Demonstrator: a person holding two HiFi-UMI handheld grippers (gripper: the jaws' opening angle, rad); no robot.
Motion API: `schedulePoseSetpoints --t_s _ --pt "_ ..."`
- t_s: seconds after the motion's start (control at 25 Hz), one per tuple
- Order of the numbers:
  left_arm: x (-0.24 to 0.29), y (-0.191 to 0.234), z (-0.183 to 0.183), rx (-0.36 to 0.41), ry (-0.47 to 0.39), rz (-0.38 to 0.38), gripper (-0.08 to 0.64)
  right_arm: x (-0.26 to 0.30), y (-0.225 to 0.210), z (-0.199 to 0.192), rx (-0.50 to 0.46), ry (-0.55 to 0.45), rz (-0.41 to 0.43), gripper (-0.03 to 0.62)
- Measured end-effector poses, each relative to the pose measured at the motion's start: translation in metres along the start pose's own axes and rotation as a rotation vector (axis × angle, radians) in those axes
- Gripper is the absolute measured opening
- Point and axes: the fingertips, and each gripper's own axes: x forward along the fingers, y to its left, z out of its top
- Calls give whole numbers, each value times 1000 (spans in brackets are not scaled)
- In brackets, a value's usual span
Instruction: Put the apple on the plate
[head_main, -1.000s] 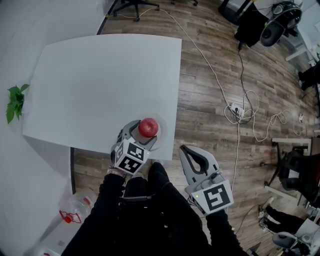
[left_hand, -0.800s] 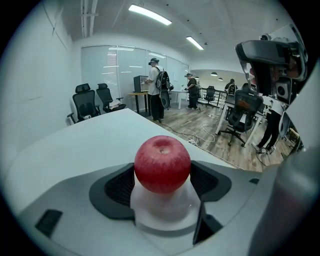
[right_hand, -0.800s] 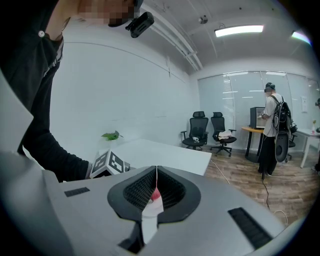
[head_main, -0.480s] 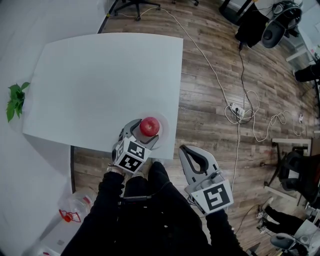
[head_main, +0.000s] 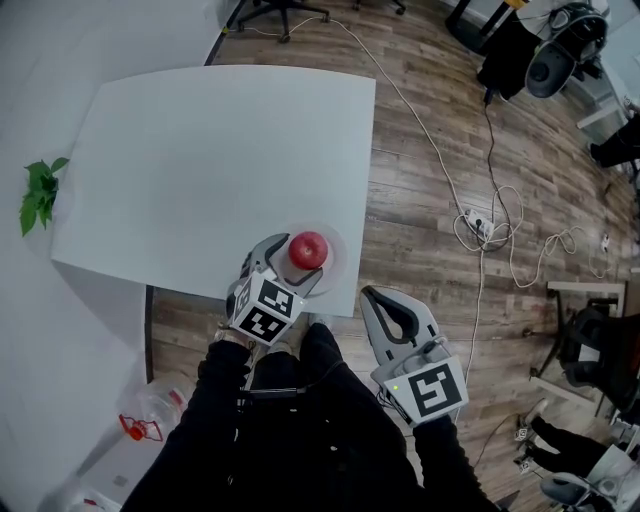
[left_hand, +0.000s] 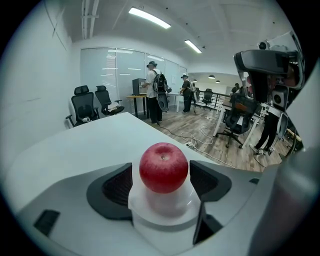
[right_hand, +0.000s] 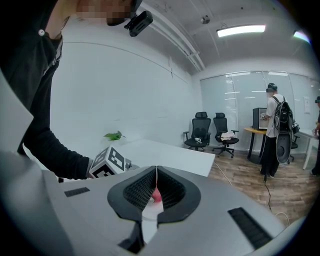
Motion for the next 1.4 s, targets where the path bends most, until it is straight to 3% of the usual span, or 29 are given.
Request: schedulePoseSetpoints --t_s 0.48,0.64,0.8,1.0,1.4 --pt "-40 2 23 31 -93 37 352 4 19 16 -36 -32 27 41" --pt "-61 12 40 -29 -177 87 161 1 20 22 -46 -64 20 41" --pt "-86 22 57 -82 -248 129 50 -4 24 26 -55 -60 19 41" --pt "-109 25 67 -52 -271 179 31 -8 27 34 -68 -99 5 41" --pt "-162 -1 98 21 -335 174 18 -25 36 55 -108 -146 -19 41"
